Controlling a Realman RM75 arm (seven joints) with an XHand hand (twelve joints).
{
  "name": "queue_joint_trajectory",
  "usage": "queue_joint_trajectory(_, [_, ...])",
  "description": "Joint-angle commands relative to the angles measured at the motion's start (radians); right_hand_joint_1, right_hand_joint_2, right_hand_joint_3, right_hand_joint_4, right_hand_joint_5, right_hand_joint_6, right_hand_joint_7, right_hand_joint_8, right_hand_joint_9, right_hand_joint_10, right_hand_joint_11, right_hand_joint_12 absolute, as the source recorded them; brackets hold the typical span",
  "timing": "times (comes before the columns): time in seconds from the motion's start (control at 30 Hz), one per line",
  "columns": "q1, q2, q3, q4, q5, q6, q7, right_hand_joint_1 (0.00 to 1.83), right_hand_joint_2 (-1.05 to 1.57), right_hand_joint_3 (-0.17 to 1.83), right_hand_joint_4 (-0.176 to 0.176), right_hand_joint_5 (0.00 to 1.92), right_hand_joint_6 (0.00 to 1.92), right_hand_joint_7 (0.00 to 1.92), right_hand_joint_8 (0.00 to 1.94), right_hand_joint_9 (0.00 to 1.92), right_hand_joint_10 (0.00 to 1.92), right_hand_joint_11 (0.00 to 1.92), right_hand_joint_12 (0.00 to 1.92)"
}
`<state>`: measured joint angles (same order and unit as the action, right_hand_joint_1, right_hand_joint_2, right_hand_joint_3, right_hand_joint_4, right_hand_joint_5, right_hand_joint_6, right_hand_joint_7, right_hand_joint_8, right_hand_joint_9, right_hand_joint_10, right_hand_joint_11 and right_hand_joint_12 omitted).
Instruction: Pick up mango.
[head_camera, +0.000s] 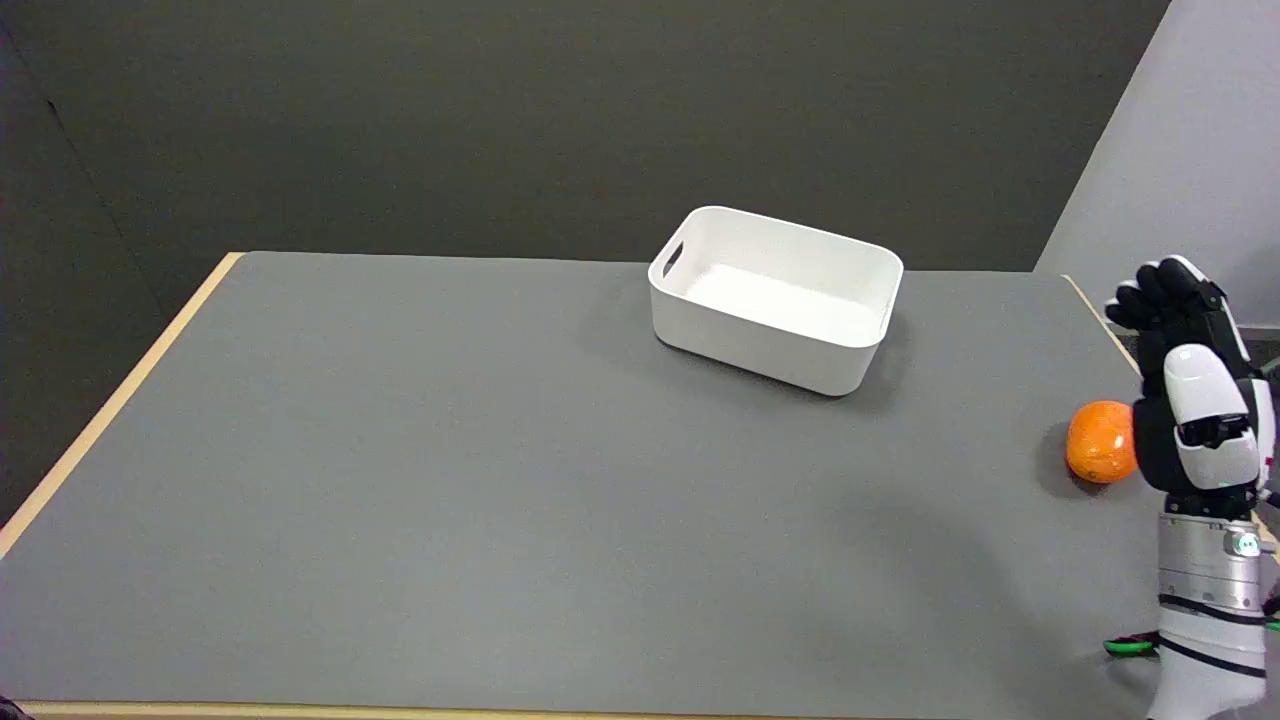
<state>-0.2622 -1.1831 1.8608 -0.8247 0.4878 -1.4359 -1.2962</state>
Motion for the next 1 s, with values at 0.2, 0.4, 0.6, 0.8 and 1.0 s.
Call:
queue_joint_trajectory(0.2, [-0.113,-0.068,0.315,-0.06,-0.04,0.394,-0.759,0.64,0.69,0.85,-0.167,0.25,0.55,0.36,0.58,0.23,0.99,0.07,1.32])
queue_joint_trajectory(0.4, [-0.102,-0.172,0.329,-0.221,0.012,0.592,-0.93,0.66,0.67,0.86,-0.168,0.26,0.57,0.38,0.62,0.24,1.02,0.11,1.37])
queue_joint_trajectory(0.6, [0.008,-0.338,0.474,-0.396,-0.14,0.763,-0.934,0.67,0.67,0.86,-0.175,0.26,0.58,0.36,0.63,0.22,1.0,0.12,1.38])
queue_joint_trajectory(0.8, [0.117,-0.438,0.657,-0.57,-0.475,0.971,-0.931,0.68,0.66,0.86,-0.176,0.26,0.58,0.35,0.62,0.2,0.98,0.1,1.36])
queue_joint_trajectory(1.0, [0.124,-0.519,0.658,-0.629,-0.514,0.973,-0.932,0.61,0.64,0.83,-0.171,0.24,0.58,0.33,0.6,0.2,0.98,0.1,1.36])
